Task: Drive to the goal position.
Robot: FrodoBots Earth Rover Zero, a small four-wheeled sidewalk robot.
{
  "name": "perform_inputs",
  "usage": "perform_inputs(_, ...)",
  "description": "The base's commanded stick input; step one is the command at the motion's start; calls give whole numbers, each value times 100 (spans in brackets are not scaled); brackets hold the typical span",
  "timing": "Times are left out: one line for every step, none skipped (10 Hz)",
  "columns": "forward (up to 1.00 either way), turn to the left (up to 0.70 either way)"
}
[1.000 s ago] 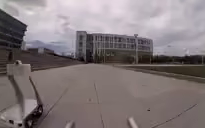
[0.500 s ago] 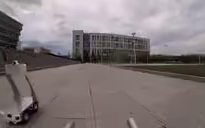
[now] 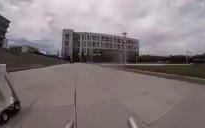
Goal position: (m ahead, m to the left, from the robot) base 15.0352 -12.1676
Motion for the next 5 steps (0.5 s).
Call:
perform_inputs(100, 0)
perform_inputs(100, 0)
perform_inputs(100, 0)
perform_inputs(100, 0)
perform_inputs(100, 0)
